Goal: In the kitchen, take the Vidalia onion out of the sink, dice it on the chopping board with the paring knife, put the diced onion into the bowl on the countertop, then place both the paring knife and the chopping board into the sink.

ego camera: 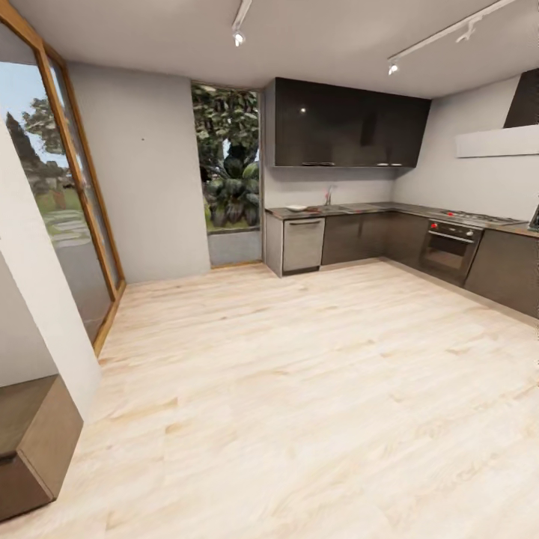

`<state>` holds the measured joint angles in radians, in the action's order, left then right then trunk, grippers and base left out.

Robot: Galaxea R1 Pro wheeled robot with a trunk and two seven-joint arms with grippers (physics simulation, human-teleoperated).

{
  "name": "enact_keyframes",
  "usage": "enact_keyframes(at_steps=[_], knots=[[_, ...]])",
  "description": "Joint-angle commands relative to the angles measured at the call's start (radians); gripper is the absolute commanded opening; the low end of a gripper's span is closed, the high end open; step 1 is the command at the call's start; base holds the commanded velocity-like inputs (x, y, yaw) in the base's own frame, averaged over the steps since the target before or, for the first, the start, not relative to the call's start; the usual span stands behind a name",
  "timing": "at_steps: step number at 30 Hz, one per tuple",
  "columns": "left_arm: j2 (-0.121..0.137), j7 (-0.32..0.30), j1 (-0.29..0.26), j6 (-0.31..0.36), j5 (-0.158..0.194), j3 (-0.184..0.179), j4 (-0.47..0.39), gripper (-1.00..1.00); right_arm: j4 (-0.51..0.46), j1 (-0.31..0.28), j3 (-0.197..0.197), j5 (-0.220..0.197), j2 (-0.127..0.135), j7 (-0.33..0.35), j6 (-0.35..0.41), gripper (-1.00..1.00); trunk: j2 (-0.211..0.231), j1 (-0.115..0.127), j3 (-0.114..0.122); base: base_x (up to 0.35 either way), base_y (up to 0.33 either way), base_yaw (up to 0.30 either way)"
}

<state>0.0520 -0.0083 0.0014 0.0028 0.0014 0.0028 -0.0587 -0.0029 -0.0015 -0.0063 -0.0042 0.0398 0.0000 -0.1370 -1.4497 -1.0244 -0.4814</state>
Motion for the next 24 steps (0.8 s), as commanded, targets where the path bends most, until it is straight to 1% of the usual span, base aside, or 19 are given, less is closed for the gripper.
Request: enact_keyframes(at_steps=[1, 7, 24], knots=[[0.000, -0.001, 0.000, 0.000, 0.000, 0.000, -0.001, 1.00, 0.000, -0.001, -0.001, 0.000, 0.000, 0.000, -0.003, 1.00, 0.000, -0.001, -0.001, 0.342, 0.000, -0.119], [0.000, -0.001, 0.000, 0.000, 0.000, 0.000, -0.001, 1.00, 0.000, 0.000, -0.001, 0.000, 0.000, 0.000, -0.003, 1.00, 0.000, -0.001, -0.001, 0.342, 0.000, -0.166], [0.000, -0.001, 0.000, 0.000, 0.000, 0.000, -0.001, 1.00, 0.000, 0.000, -0.001, 0.000, 0.000, 0.000, -0.003, 1.00, 0.000, -0.001, -0.001, 0.342, 0.000, -0.214]])
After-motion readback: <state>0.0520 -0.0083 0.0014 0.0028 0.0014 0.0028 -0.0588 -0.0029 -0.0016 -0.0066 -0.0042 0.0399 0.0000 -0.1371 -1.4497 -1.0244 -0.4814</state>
